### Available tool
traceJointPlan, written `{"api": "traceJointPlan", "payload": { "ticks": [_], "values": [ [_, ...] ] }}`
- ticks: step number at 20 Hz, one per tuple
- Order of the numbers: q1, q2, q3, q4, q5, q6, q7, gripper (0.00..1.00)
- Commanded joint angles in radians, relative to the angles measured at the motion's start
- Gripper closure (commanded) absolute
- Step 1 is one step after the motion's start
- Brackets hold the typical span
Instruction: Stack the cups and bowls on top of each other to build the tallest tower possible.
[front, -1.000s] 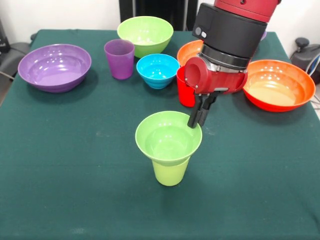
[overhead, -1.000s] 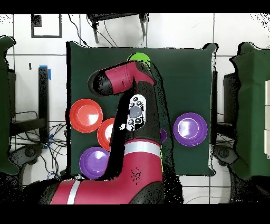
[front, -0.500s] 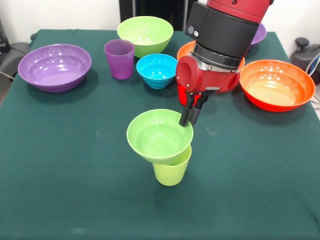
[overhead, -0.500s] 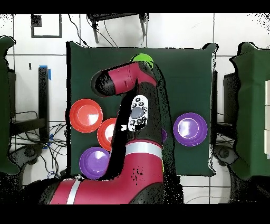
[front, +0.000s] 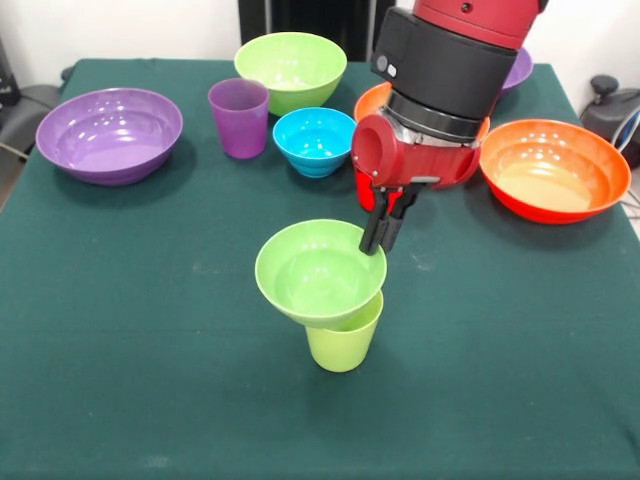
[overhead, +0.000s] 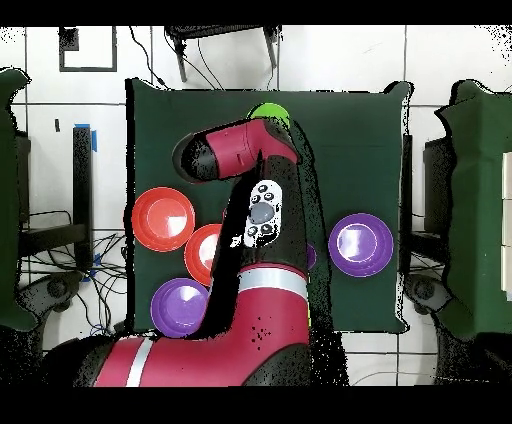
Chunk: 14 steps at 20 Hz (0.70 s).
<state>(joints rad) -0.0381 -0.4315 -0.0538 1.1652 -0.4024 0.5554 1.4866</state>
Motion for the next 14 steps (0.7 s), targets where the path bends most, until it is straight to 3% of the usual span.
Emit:
{"api": "traceJointPlan", "payload": {
  "ticks": [1,14],
  "values": [
    [0.027,0.020,0.040,0.020,0.025,0.045,0.130,1.00],
    [0.055,0.015,0.009,0.059,0.048,0.010,0.172,1.00]
  ]
}}
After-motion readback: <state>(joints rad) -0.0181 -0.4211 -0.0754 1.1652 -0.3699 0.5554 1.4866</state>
